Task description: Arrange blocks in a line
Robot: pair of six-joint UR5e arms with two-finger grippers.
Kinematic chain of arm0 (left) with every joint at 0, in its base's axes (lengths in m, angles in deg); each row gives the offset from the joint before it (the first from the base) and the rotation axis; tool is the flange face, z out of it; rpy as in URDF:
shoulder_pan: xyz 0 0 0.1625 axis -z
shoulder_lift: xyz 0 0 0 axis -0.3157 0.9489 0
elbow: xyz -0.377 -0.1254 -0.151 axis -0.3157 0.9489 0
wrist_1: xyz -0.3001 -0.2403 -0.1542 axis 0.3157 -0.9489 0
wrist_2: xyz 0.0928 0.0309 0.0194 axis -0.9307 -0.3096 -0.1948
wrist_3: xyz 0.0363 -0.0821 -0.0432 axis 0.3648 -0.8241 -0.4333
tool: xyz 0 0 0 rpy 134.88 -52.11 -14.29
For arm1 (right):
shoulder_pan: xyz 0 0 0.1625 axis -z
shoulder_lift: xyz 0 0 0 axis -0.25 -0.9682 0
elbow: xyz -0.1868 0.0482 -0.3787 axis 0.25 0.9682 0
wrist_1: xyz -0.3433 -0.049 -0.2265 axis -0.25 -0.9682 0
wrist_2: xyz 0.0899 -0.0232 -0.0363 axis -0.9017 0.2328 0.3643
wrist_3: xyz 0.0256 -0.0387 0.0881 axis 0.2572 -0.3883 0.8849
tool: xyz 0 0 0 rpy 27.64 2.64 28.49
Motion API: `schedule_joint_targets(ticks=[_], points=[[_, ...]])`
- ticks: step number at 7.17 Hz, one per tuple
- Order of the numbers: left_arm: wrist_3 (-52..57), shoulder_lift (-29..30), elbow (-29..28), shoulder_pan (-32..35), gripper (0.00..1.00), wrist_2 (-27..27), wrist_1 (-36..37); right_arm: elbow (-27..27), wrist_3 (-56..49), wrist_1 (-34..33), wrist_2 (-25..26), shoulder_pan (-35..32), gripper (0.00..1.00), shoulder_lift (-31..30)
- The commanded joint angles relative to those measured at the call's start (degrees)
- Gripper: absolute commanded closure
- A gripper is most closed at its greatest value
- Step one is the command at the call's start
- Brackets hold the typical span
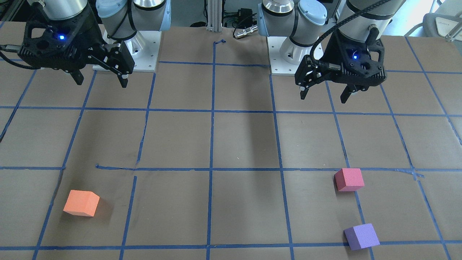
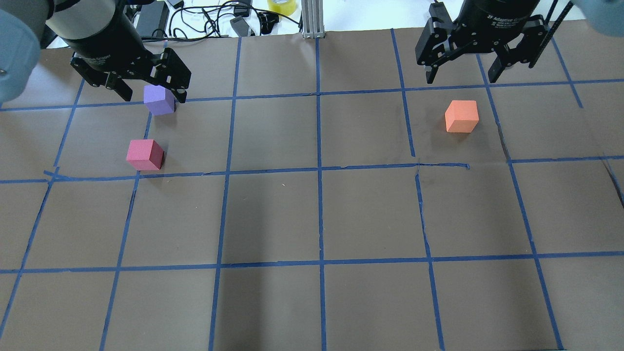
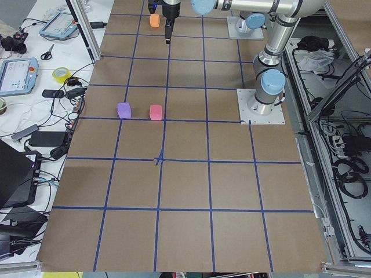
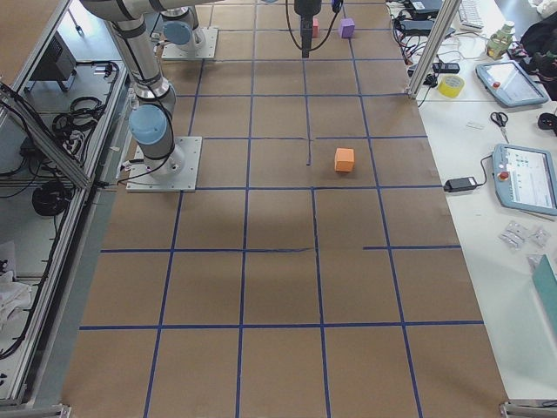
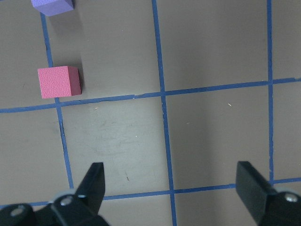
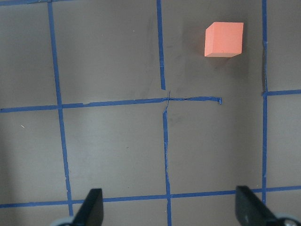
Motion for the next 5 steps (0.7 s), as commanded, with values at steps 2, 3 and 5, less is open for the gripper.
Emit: schedule_joint_targets(ticks=[2,3,5], points=[[0.0,-0.03,0.0,0.03,0.0,0.02,0.02,0.17,-0.81,0.18,0.55,-0.09,0.0,-0.02],[0.0,-0.03,0.0,0.03,0.0,0.02,0.02,-0.01,-0.81,0.36,0.38,-0.09,0.0,0.16],[0.0,-0.12,0.09,0.03,0.0,0.02,-0.07,0.08,-0.81,0.53,-0.15,-0.09,0.0,0.42]])
